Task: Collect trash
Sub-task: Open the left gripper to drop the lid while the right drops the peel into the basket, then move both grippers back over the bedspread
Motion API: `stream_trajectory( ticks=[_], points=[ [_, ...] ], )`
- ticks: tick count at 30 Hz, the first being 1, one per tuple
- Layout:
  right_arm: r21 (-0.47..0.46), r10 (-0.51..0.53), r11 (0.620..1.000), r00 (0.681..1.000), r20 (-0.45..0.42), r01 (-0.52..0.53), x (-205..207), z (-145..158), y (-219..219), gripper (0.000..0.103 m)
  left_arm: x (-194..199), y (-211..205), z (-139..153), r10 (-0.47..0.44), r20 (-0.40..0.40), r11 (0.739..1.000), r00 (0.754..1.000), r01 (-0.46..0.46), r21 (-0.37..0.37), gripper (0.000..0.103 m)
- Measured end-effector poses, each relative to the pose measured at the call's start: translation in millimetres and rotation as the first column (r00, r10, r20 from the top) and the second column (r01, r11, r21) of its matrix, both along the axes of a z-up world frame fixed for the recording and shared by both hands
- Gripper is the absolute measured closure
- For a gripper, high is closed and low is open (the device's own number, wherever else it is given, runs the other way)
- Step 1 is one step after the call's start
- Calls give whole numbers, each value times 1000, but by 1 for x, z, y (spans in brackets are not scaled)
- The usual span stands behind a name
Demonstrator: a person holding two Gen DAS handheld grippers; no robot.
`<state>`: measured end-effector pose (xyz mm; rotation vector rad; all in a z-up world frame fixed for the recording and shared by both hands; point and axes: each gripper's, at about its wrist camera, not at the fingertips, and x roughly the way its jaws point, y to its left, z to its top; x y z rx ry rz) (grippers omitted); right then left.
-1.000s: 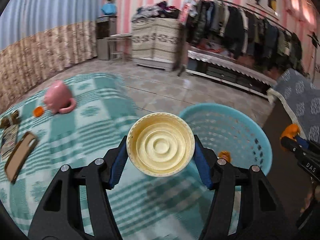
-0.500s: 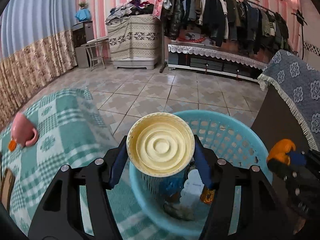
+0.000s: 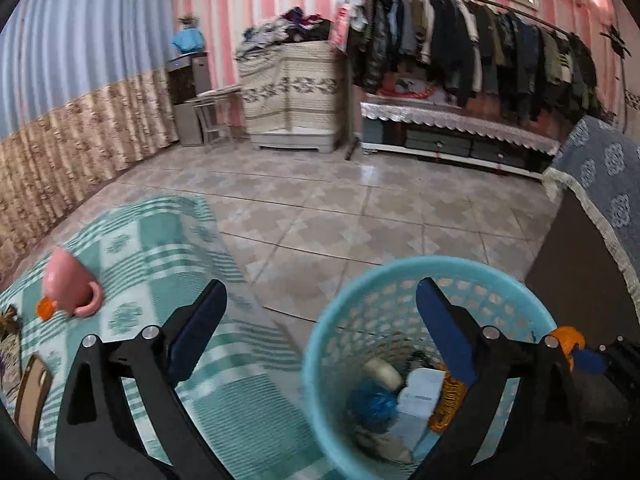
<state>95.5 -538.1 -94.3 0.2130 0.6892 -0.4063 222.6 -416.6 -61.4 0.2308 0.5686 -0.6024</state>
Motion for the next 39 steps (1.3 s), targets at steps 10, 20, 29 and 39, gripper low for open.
stream_trajectory(
  ticks=[10,20,29,39],
  points=[
    [4,2,1000,1000,5,-2,43,6,5,64,-7,79,27,126,40,992,991,-125,-22,6],
    [-29,-37,999,999,31,38,44,12,26,18,-24,176,46,256,63,967,965,-254,-35,5],
    [-70,58,996,997,43,-55,54,21,90,10,-29,246,57,353,68,934,933,-348,-79,5],
    [-139,221,967,974,51,-212,69,34,177,10,-29,323,56,467,56,880,883,-457,-128,5]
  ],
)
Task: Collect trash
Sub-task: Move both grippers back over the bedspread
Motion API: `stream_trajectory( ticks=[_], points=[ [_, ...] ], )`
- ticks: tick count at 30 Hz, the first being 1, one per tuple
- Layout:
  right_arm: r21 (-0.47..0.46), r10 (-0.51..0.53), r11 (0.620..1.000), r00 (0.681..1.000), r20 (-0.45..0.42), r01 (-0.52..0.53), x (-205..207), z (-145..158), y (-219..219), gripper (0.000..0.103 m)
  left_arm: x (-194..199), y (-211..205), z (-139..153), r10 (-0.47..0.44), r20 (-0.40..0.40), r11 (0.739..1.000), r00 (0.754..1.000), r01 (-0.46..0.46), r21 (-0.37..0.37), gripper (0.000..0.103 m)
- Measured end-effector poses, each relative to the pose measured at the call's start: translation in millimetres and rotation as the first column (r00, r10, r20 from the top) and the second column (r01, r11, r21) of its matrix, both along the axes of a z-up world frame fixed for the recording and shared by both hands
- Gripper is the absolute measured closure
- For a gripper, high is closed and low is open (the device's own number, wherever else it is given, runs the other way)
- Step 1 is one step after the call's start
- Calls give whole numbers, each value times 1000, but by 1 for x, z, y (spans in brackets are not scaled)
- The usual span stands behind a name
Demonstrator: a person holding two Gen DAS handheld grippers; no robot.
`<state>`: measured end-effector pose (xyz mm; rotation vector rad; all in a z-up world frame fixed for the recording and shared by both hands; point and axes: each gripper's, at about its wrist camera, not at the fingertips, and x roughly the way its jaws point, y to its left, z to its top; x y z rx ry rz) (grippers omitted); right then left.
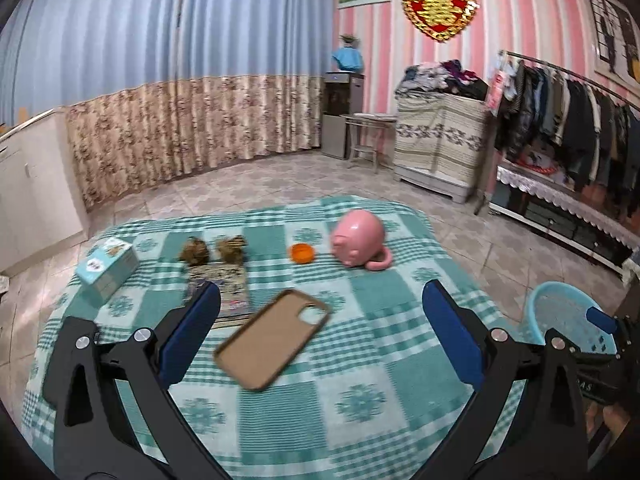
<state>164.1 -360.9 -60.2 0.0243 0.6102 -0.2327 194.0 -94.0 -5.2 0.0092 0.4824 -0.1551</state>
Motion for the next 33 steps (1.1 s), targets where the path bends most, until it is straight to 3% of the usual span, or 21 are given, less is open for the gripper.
stream_trajectory(
  ticks=[8,14,28,33],
  points=[
    [-24,118,993,993,-25,-119,15,-9,60,10,9,58,-8,92,-14,995,996,-93,-27,5],
    [-7,176,984,984,-28,-176,29,-14,89,10,24,91,-22,169,-28,986,985,-169,4,5],
    [17,233,972,972,12,-233,93,-17,134,10,65,166,-68,316,-135,947,939,-321,-10,5],
    [20,249,968,968,-15,-248,110,-34,143,10,82,172,-80,336,-174,941,926,-336,32,5]
  ],
)
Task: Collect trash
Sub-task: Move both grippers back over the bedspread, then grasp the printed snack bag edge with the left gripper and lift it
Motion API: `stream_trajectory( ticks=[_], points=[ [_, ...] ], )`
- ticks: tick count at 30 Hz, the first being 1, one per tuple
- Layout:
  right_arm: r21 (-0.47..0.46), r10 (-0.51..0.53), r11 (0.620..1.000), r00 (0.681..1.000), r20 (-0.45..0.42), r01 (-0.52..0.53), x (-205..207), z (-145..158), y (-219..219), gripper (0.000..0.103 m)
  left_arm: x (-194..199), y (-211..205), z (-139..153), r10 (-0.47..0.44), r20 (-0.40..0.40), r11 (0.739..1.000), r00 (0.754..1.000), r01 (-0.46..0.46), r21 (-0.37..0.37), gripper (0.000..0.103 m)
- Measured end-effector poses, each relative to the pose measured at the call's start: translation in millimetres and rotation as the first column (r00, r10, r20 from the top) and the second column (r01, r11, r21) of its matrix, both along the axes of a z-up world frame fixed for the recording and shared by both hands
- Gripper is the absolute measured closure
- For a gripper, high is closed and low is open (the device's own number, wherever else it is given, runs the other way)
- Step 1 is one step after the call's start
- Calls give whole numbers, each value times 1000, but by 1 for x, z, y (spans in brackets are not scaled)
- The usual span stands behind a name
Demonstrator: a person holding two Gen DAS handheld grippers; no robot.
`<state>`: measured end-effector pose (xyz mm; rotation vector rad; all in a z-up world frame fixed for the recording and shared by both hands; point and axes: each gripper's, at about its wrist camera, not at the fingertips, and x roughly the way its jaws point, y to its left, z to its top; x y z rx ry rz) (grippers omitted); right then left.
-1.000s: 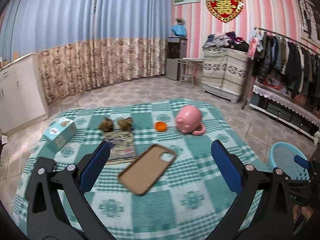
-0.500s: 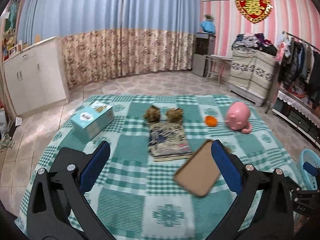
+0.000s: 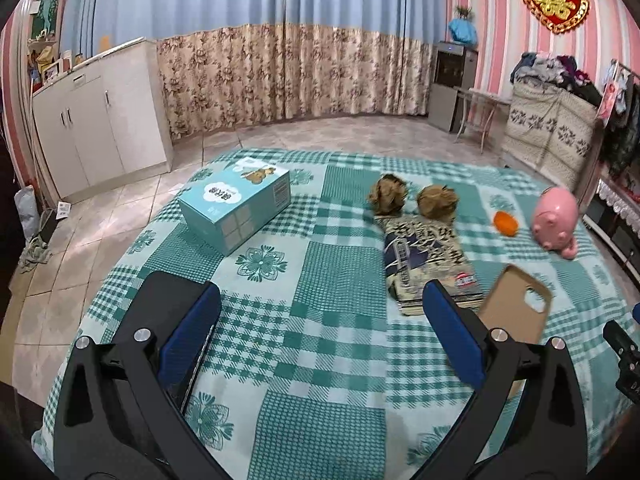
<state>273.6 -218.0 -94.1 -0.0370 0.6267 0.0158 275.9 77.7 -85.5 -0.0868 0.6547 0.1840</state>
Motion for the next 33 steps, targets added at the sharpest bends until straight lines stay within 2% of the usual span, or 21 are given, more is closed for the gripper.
stream_trajectory(
  ticks=[3,5,8,11,13,18,21,22,24,25,28,30,33],
  points=[
    [-14,-5,1000,1000,-11,5,11,-2,3,10,11,5,-4,-14,-20,997,1000,12,-76,5],
    [-7,-9,1000,1000,-17,9,22,-1,4,10,17,2,-7,-20,-28,995,999,17,-95,5],
    [11,-25,1000,1000,-18,25,36,0,3,10,35,-13,-10,-34,-52,999,998,32,-40,6],
    [-19,-28,999,999,-20,27,38,-7,7,10,53,-25,-15,-70,-76,997,995,69,-26,6],
    [-34,-32,999,999,-32,31,39,-9,6,10,71,-34,-22,-85,-118,996,989,84,-14,6],
    [-79,-62,995,998,-18,60,34,-6,-1,10,102,-53,-48,-144,-231,989,962,135,-54,14],
    [-66,-55,996,998,-27,53,33,-7,-4,10,105,-59,-56,-143,-247,990,958,137,-40,27],
    [-67,-57,996,998,-31,54,34,-8,-4,10,103,-59,-54,-147,-233,989,961,141,-46,46],
    [-70,-56,996,998,-38,53,35,-9,-4,10,101,-62,-54,-163,-220,987,962,156,-48,61],
    [-72,-57,996,998,-41,54,35,-10,-4,10,100,-65,-54,-161,-220,987,962,158,-31,72],
    [-66,-63,996,997,-34,61,35,-9,-5,10,98,-70,-54,-159,-221,987,962,163,3,95],
    [-54,-72,996,997,-40,70,36,-10,-7,10,96,-66,-52,-160,-219,987,963,160,-14,103],
    [-38,-86,996,995,-47,84,37,-11,-11,10,91,-56,-44,-145,-201,989,969,144,-23,103]
  ],
)
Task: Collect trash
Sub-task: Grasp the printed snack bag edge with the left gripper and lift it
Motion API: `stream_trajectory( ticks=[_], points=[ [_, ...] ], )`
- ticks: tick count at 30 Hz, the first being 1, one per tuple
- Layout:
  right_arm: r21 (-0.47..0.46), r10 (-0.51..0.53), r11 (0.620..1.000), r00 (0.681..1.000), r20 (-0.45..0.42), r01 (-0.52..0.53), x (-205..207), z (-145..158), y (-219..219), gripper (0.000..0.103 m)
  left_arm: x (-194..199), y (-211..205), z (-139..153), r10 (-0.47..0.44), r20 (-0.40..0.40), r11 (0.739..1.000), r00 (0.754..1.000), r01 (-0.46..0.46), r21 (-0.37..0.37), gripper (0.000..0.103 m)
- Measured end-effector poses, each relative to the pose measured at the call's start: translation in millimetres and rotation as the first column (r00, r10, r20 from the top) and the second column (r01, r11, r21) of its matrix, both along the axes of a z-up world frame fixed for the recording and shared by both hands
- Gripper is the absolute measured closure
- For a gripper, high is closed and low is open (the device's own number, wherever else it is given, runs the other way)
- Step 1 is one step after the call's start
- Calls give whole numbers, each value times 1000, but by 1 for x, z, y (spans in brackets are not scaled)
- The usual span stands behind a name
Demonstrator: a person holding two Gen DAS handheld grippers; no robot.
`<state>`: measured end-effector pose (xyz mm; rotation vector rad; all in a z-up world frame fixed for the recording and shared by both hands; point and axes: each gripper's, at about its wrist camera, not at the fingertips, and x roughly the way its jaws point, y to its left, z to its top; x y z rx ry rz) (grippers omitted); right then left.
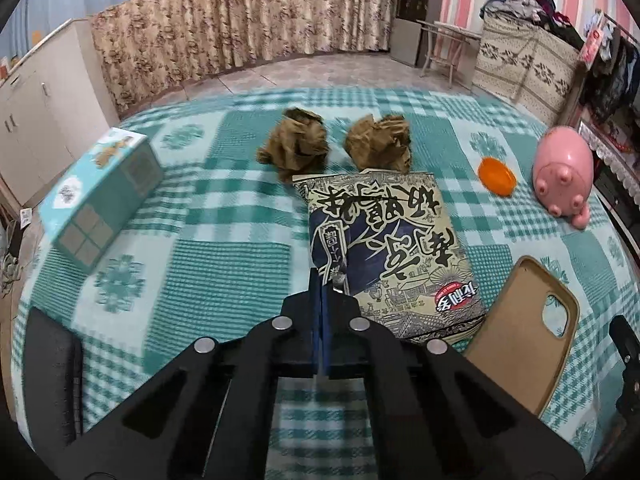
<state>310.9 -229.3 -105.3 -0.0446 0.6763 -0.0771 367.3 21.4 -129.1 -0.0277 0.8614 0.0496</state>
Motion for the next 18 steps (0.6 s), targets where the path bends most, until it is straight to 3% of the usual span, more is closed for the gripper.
stream_trajectory(
  ticks=[8,12,15,18],
  points=[
    [21,56,998,998,19,-56,14,10,24,10,-29,37,47,75,151,994,986,-85,63,103],
    [19,131,991,990,48,-132,35,20,51,10,-34,59,52,124,167,986,978,-141,94,103],
    [43,202,978,979,35,-203,56,20,70,10,-32,77,50,170,158,978,973,-186,91,103],
    [12,249,968,968,1,-249,80,17,88,11,-28,91,49,198,151,973,969,-212,86,103]
  ],
)
